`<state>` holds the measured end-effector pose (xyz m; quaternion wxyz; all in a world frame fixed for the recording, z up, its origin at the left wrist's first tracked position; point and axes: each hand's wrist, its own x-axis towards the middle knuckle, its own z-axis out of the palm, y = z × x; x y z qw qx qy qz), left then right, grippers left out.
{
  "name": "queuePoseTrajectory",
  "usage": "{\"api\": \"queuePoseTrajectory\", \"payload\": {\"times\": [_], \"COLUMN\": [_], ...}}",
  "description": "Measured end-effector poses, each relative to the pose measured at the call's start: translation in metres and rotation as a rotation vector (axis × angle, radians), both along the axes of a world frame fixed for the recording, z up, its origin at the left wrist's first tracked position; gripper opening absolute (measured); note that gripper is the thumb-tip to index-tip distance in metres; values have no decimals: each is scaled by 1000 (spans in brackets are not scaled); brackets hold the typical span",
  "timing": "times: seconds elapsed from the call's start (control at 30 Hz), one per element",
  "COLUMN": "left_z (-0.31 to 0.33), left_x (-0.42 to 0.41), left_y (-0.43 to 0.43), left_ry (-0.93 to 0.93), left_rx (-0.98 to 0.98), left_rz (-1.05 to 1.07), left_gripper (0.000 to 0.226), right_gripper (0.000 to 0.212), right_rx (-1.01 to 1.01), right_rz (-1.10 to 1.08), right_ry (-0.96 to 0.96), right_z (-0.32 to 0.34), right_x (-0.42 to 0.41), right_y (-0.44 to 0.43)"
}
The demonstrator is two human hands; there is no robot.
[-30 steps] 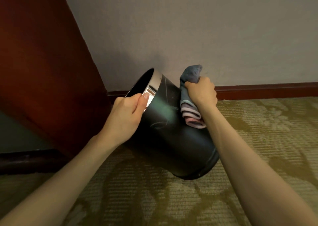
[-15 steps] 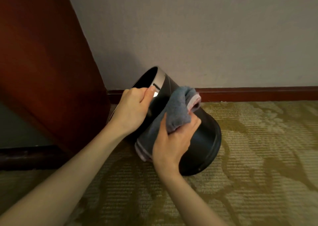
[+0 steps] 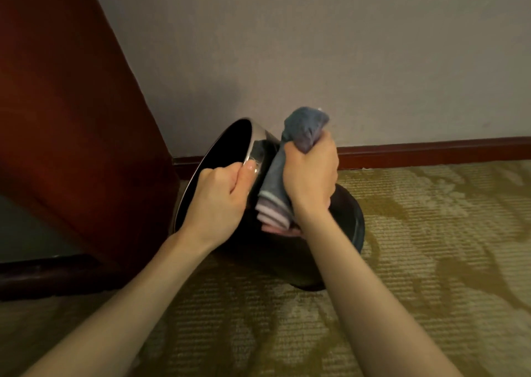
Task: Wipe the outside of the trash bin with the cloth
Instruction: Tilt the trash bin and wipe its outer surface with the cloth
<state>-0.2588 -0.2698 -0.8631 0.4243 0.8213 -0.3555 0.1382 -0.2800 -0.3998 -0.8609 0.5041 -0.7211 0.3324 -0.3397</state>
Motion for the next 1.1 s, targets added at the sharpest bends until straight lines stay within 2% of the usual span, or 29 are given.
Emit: {"api": "queuePoseTrajectory", "payload": {"times": [0.13,0.23,0.37,0.47,0.53,0.63,0.77,0.87,0.9,1.0,1.1], "left_z": [-4,-7,-11,-10,-9,-9,-10,-9,-9,-11,-7], "left_x": [-9,-13,-13,-9,-7,-6,-4,5,9,22,39], "left_y": [7,9,16,19,19,18,19,20,20,19,13], "left_ry": [19,55,108,110,103,137,113,106,121,198,265], "left_rx": [2,-7,-19,-6,-2,-16,-21,-44,-56,-97,-140], "left_rz": [4,-17,-44,-45,-35,-40,7,42,48,74,112], "left_gripper": [46,47,48,47,47,49,49,47,47,50,52], "right_gripper": [20,40,54,55,48,17,21,10,9,23,21], "right_rx": [-28,-61,-44,-34,-49,-108,-163,-194,-197,-190,-252], "right_rz": [168,278,386,420,434,476,466,479,488,506,504], "right_ry": [216,340,466,488,449,307,88,-42,-69,-153,-283], "right_z": [14,17,15,12,10,11,15,17,15,4,-11], "right_x": [30,59,85,89,88,78,53,36,31,15,-3], "right_y": [-29,-44,-56,-61,-60,-55,-33,-13,-8,2,14]}}
